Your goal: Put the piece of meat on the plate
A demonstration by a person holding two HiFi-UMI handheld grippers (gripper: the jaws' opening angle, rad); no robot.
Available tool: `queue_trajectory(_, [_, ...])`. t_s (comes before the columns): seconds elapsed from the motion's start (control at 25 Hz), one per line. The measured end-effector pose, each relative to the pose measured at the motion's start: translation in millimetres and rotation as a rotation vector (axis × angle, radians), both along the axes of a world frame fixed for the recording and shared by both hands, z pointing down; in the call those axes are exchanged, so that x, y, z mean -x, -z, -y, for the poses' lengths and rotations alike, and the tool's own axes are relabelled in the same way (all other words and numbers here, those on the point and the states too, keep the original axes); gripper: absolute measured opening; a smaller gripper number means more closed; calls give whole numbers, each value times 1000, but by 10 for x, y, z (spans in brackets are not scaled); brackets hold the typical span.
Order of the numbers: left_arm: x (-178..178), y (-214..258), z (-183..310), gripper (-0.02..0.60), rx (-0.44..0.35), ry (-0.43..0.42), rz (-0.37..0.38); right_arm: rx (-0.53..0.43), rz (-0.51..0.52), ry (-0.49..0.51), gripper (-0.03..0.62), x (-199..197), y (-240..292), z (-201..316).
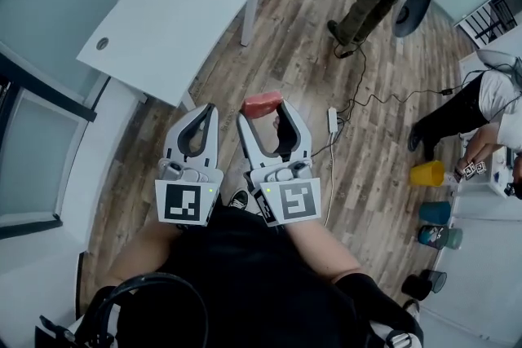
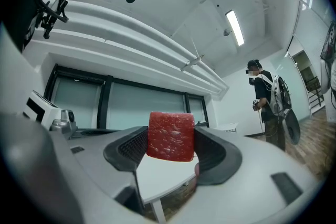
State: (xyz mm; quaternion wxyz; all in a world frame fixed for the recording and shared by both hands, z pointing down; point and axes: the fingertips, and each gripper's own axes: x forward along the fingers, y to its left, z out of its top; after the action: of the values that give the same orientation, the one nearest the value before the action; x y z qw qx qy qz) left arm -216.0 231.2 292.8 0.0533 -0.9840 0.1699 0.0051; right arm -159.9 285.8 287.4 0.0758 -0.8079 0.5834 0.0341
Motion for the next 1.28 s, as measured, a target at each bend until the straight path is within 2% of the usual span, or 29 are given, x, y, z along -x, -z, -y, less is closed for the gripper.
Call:
queue_trajectory(0.68, [-498, -139, 278, -2, 20, -40, 12, 35, 0, -32, 278, -409, -104, 264])
queue_trajectory(1.28, [-1194, -256, 1086, -2, 64, -74, 22, 82, 40, -52, 278, -1104, -223, 1099])
